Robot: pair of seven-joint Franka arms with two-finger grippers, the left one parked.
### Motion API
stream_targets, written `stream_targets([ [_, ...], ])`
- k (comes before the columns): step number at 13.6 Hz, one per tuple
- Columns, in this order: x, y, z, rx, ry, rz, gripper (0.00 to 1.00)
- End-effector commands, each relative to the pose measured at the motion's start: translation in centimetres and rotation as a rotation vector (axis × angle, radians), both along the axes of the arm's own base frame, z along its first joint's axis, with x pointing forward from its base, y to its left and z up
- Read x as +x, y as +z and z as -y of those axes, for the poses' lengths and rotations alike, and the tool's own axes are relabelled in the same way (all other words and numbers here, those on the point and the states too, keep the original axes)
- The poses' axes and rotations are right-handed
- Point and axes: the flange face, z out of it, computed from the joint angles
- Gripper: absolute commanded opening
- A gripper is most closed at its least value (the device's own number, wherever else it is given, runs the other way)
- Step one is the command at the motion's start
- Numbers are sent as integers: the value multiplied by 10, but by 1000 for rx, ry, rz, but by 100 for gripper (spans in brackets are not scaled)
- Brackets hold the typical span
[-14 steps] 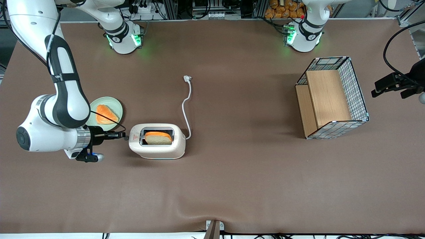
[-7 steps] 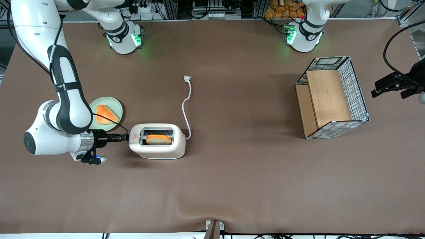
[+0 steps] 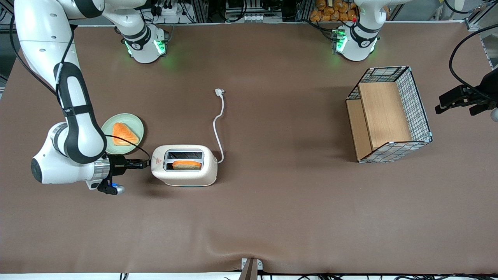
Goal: Press toaster button with right arm
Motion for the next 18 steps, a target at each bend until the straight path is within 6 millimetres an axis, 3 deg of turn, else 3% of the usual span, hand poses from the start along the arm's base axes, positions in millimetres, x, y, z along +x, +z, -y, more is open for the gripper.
stream_targets([
  [1,4,-18,4,26,-17,18,0],
  [7,5,-44,6,48,-20,42,0],
  [10,5,-38,6,50,-18,42,0],
  [12,7,-20,4,47,-6,52,0],
  [18,5,60,23,-21,50,88,0],
])
